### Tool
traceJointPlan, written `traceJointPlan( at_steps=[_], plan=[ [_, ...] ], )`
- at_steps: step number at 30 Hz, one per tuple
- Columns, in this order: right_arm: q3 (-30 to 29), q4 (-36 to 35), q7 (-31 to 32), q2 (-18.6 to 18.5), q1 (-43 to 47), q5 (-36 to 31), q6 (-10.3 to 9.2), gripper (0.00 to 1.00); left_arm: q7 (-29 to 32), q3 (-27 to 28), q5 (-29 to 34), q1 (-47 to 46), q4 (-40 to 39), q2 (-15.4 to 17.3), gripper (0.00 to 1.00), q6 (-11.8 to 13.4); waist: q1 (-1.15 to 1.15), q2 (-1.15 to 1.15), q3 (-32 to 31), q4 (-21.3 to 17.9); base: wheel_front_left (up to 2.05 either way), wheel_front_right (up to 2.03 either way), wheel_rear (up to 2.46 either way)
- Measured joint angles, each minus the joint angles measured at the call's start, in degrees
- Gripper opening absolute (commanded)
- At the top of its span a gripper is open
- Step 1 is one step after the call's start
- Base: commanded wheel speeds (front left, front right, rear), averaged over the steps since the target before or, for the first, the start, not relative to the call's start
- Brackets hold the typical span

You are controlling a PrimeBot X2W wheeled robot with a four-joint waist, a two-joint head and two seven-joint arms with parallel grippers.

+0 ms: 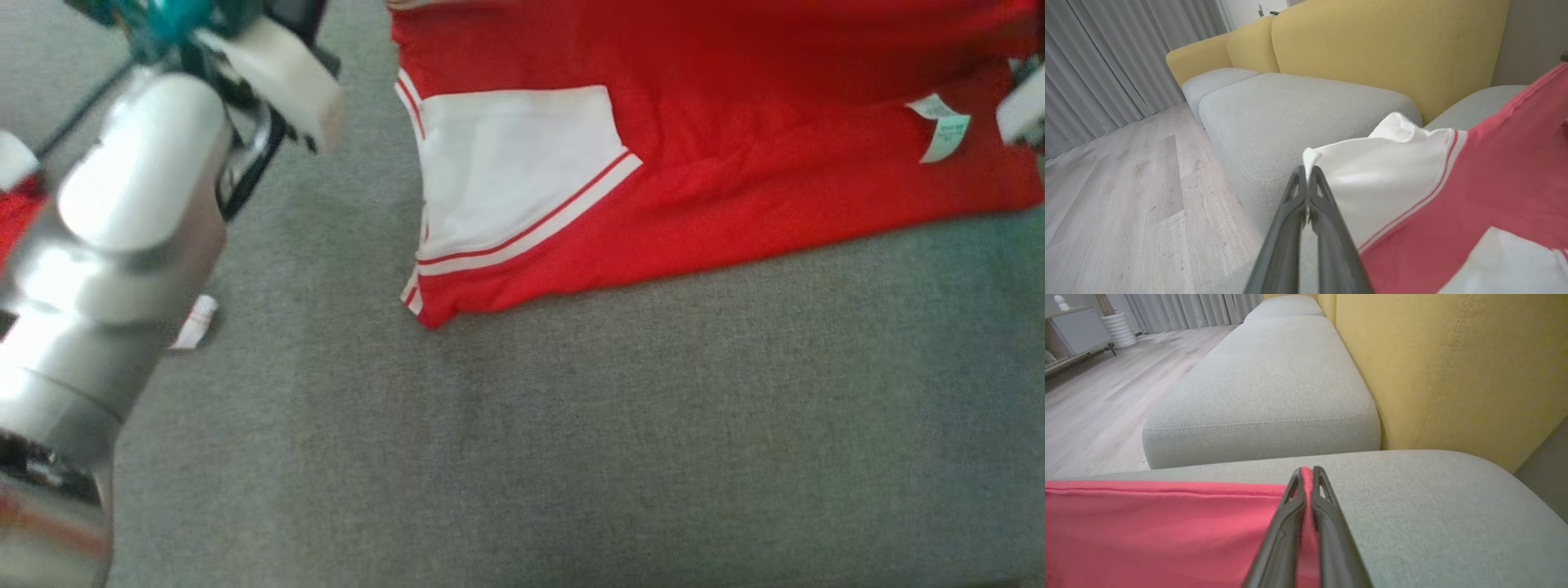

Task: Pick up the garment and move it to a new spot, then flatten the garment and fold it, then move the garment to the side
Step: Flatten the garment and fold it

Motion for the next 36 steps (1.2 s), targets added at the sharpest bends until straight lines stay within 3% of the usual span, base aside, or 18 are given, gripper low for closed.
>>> traceJointPlan(
  at_steps=[8, 12, 17, 23, 27, 36],
  plan=[
    [4.10, -0.97, 1.98, -4.04, 5.28, 4.41, 0.00, 0.00, 4.03, -4.52, -3.20, 7.77, -7.19, 2.54, 0.00, -1.98, -0.01, 0.00, -3.48, 1.59, 0.00, 0.00, 0.00],
    [7.00, -1.00, 3.71, -7.15, 8.31, 4.35, 0.00, 0.00, 8.89, -8.87, -6.24, 12.33, -14.66, 6.70, 0.00, -2.30, -0.01, 0.00, -4.88, 2.62, 0.00, 0.00, 0.00],
    [11.20, -1.11, 6.65, -9.11, 9.66, 5.33, 0.00, 0.00, 15.71, -14.73, -14.81, 15.69, -26.36, 12.51, 0.00, -2.45, -0.01, 0.00, -5.95, 3.42, 0.00, 0.00, 0.00],
    [16.11, -2.10, 9.98, -11.79, 11.83, 6.53, 0.00, 0.00, 21.51, -19.61, -21.00, 15.86, -34.31, 18.25, 0.00, -2.44, -0.01, 0.00, -6.79, 3.37, 0.00, 0.00, 0.00],
    [19.11, -3.00, 11.77, -13.19, 11.88, 7.34, 0.00, 0.00, 23.99, -21.15, -24.12, 15.86, -36.88, 19.36, 0.00, -2.44, 0.00, 0.00, -7.03, 3.04, 0.00, 0.00, 0.00],
    [21.94, -3.36, 11.69, -14.44, 11.71, 8.40, 0.00, 0.00, 23.95, -22.18, -22.94, 15.74, -35.26, 18.96, 0.00, -2.44, 0.00, 0.00, -5.63, 2.20, 0.00, 0.00, 0.00]
  ],
)
